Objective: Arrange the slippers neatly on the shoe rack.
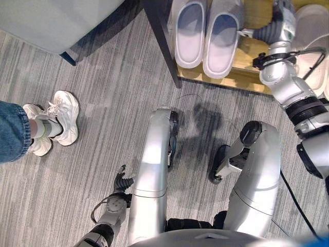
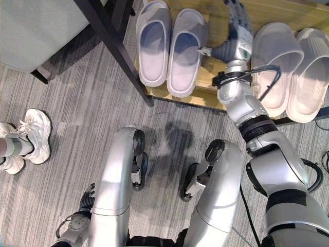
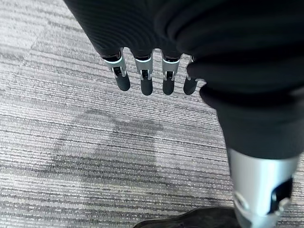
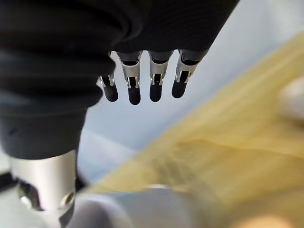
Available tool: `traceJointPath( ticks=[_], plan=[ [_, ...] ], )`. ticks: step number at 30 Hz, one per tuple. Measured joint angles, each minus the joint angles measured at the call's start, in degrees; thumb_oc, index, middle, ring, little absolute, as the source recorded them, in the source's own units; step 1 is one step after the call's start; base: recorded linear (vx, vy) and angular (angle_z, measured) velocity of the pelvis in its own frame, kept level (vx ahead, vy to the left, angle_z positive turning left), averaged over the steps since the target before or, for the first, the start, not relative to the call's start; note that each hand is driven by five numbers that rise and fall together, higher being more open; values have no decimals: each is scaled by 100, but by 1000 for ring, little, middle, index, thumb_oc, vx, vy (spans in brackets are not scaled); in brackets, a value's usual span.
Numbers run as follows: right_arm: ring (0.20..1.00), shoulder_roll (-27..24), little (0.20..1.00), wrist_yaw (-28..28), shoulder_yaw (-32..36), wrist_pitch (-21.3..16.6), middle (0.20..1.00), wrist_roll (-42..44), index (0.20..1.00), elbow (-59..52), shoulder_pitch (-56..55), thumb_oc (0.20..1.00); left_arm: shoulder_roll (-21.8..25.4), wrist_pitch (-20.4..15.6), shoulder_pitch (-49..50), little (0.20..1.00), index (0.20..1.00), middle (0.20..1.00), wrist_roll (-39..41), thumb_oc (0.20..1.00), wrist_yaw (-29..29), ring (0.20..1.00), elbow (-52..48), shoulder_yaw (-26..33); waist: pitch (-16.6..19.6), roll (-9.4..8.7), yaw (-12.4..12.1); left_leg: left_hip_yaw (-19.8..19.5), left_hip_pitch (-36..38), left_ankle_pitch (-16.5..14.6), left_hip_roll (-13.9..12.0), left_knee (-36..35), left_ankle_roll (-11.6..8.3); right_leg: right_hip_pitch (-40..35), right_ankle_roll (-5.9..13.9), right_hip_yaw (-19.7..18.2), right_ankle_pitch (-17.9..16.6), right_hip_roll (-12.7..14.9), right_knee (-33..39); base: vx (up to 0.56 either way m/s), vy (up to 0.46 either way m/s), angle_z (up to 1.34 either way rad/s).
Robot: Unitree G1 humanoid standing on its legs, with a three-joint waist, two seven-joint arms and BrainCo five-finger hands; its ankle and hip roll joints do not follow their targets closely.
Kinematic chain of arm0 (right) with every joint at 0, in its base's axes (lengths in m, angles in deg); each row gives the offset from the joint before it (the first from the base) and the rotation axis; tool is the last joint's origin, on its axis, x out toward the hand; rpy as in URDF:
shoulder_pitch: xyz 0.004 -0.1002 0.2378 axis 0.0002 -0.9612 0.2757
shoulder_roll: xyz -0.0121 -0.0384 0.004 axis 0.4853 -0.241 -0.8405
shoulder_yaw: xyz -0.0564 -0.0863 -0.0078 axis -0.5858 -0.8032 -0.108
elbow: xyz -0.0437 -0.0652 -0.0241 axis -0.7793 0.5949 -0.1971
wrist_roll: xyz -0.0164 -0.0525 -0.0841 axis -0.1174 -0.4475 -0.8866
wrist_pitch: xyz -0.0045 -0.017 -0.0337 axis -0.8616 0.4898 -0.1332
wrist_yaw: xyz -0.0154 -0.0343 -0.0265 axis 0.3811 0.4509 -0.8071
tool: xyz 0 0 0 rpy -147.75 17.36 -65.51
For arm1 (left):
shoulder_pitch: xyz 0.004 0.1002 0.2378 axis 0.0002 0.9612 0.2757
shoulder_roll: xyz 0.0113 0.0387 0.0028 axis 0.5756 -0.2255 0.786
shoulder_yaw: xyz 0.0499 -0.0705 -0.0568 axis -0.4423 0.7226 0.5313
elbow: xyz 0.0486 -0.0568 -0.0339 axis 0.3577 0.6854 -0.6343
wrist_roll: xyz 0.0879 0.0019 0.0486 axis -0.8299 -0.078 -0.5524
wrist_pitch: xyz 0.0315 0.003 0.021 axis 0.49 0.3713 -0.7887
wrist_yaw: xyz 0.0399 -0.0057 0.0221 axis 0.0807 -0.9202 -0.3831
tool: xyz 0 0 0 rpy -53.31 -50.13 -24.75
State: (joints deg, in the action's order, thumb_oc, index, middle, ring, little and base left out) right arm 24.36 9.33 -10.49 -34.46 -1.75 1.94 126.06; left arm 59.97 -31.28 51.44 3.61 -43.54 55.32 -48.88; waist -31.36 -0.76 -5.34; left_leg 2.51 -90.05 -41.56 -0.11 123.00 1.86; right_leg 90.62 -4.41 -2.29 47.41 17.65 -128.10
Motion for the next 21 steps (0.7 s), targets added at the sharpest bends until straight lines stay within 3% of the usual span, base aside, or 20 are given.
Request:
traceJointPath(
  ticks=[1,2,4,6,7,8,10,12,15,17,19,20,21],
  plan=[
    [1000,-227,1000,-51,376,-162,1000,-386,1000,-1424,-475,1000,-30,61,-27,1000,1000,1000,-8,1000,-4,1000,41,27,-3,-9,26,-3,83,-37,2,-1,0,-96,1,5,22,31,4,0,0,0],
    [1000,-231,1000,-108,601,-213,1000,-526,1000,-2038,-768,1000,-62,79,-42,1000,1000,1000,-41,1000,-1,1000,124,129,9,-20,46,2,155,-50,9,0,-11,-182,1,5,44,18,14,0,0,0],
    [1000,-270,1000,-220,1154,-335,1000,-915,1000,-3044,-1490,1000,-110,111,-174,1000,1000,1000,-175,1000,-17,1000,143,422,12,-102,139,-20,210,-58,3,-7,6,-239,12,22,40,0,36,0,0,0],
    [1000,-271,1000,-266,1368,-349,1000,-1094,1000,-3373,-2072,1000,-129,103,-196,1000,1000,1000,-213,1000,-28,1000,124,676,34,-193,192,-78,232,-63,6,-37,-19,-298,12,89,40,-43,102,-31,3,-5],
    [1000,251,1000,-219,2605,-352,1000,-1253,1000,-4075,-3450,1000,-286,142,-383,1000,1000,1000,-209,1000,-49,1000,-13,950,38,-231,166,-136,224,-63,26,-58,-56,-338,53,153,27,-49,146,-44,9,-6],
    [1000,853,1000,-184,3037,-405,1000,-1117,1000,-4246,-4587,1000,-352,186,-421,1000,1000,1000,-204,1000,-67,1000,-172,927,44,-282,298,-155,238,-67,2,-57,-64,-356,55,182,25,-54,177,-47,1,-7],
    [1000,1656,1000,125,3011,-348,1000,-570,1000,-4053,-6120,1000,-357,181,-506,1000,1000,1000,-208,1000,-38,1000,-311,1026,23,-345,547,-160,300,-118,-27,-9,-105,-421,58,184,25,-64,168,-34,11,-18],
    [1000,1693,1000,289,2804,-312,1000,-381,1000,-4011,-6447,1000,-315,176,-514,1000,1000,1000,-202,1000,-91,1000,-278,1165,19,-355,788,-180,303,-136,-44,59,-90,-398,79,179,13,-106,132,-45,30,-13],
    [1000,1681,1000,624,2696,-582,1000,-48,1000,-3929,-6545,1000,-309,212,-469,1000,1000,1000,-204,1000,-136,1000,-265,1212,25,-360,771,-252,281,-127,-97,61,-94,-377,85,239,6,-152,125,-43,51,-4],
    [1000,1613,1000,633,2943,-556,1000,-87,1000,-2912,-6689,1000,-268,271,-873,1000,1000,1000,-204,1000,-165,1000,-287,1497,297,-340,697,-335,653,291,-192,-1252,-132,-865,33,638,-413,-157,1493,-136,82,0],
    [1000,1642,1000,434,3399,-735,1000,-175,1000,-1938,-6831,1000,-332,229,-808,1000,1000,1000,-198,1000,-103,1000,-292,1591,1091,-113,736,-401,880,719,-244,-2555,-165,-1235,-66,1045,-920,-182,2916,-174,69,-1],
    [1000,1887,1000,186,4003,-541,1000,34,1000,-586,-6703,1000,-456,148,-570,1000,1000,1000,-129,1000,-34,1000,-316,1784,1947,-62,648,-399,986,1134,-222,-3611,-211,-1395,53,1244,-1324,-225,3995,-212,-2,3],
    [1000,1777,1000,22,4166,-367,1000,361,1000,190,-6708,1000,-464,80,-404,1000,1000,1000,-111,1000,18,1000,-138,1769,2035,-21,537,-359,1653,1381,-248,-4244,-154,-2087,-7,1440,-1592,-222,4676,-217,-7,0]
  ],
)
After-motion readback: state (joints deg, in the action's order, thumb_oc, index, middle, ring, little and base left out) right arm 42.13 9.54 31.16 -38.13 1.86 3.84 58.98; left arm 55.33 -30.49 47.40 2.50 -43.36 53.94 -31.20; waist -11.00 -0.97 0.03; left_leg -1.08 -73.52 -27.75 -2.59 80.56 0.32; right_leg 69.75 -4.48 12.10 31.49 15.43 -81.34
